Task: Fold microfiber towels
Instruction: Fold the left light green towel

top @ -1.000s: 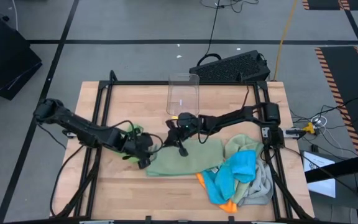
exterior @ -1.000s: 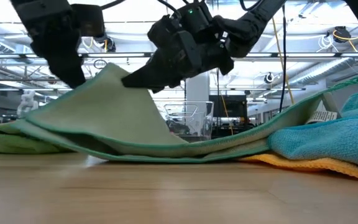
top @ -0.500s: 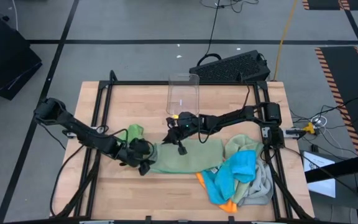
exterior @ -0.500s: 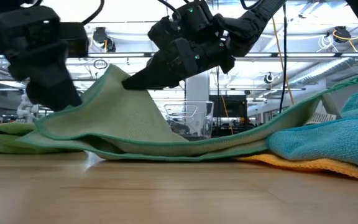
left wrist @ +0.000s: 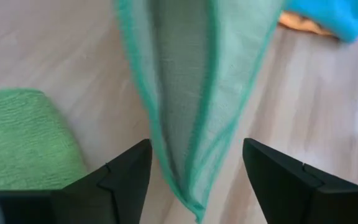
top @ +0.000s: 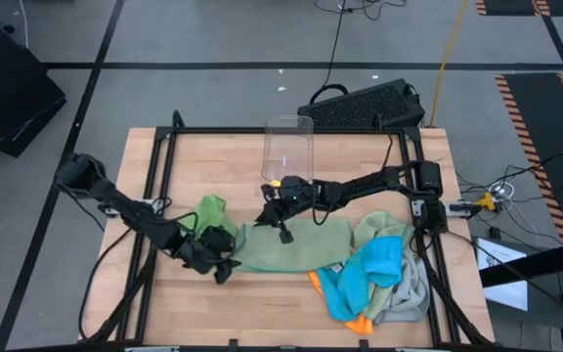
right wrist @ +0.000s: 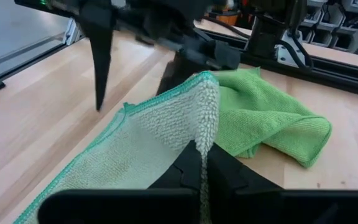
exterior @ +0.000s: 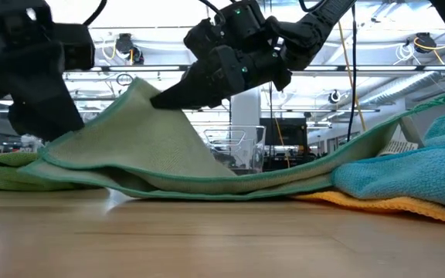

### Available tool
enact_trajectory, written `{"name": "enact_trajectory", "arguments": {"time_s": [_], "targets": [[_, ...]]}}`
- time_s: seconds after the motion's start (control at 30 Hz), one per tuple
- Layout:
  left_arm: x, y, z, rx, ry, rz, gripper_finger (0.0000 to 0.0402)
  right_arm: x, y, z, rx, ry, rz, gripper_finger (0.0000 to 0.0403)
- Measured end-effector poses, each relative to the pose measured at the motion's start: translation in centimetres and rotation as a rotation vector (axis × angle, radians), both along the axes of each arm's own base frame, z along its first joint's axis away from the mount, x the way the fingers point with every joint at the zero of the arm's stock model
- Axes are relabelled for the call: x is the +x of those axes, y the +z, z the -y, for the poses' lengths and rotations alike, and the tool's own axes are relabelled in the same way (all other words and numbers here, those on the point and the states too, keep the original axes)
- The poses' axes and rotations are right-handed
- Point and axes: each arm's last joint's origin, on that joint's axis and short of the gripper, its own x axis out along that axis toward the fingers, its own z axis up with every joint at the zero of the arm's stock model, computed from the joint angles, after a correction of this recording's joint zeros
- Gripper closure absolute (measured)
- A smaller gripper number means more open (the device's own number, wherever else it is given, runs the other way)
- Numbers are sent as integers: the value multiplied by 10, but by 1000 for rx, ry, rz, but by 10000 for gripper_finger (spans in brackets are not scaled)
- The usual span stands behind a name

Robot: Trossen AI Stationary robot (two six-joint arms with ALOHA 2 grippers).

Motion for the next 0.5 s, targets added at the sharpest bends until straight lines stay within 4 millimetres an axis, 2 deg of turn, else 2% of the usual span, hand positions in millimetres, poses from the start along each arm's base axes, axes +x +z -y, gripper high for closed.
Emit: {"name": "enact_trajectory", "arguments": {"time_s": [0.13, 0.27, 0.33, 0.47, 0.5], "targets": [[3, -8, 1, -16, 37, -20, 163, 0, 0, 0, 0, -2, 1, 403], [4, -12, 1, -8, 47, -35, 211, 0, 0, 0, -2, -2, 1, 403], [4, -12, 1, -3, 40, -35, 251, 0, 0, 0, -3, -2, 1, 403], [3, -11, 1, 1, -7, -45, 365, -1, 3, 1, -15, -30, -3, 403], [2, -9, 2, -11, -29, -47, 382, -2, 5, 0, -20, -39, -4, 403]]}}
